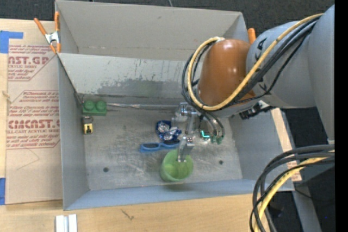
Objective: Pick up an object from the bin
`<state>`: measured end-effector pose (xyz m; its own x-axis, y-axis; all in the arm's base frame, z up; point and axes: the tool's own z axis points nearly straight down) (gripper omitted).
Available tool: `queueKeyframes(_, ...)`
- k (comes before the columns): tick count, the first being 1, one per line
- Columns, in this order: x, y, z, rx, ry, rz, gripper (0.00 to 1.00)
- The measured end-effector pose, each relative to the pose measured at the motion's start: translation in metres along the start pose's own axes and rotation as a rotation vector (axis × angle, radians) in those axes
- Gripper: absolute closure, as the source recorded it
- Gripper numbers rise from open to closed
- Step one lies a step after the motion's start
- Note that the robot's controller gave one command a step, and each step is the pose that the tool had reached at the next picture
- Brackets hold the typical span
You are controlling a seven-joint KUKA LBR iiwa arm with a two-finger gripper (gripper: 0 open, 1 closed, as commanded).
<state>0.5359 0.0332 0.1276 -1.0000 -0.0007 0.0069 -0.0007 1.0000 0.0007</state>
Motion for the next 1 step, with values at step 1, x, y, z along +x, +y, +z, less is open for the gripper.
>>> queueKeyframes(1, -0.0028, 0.0102, 0.0412, 0.001, -0.03, -0.074, 0.0)
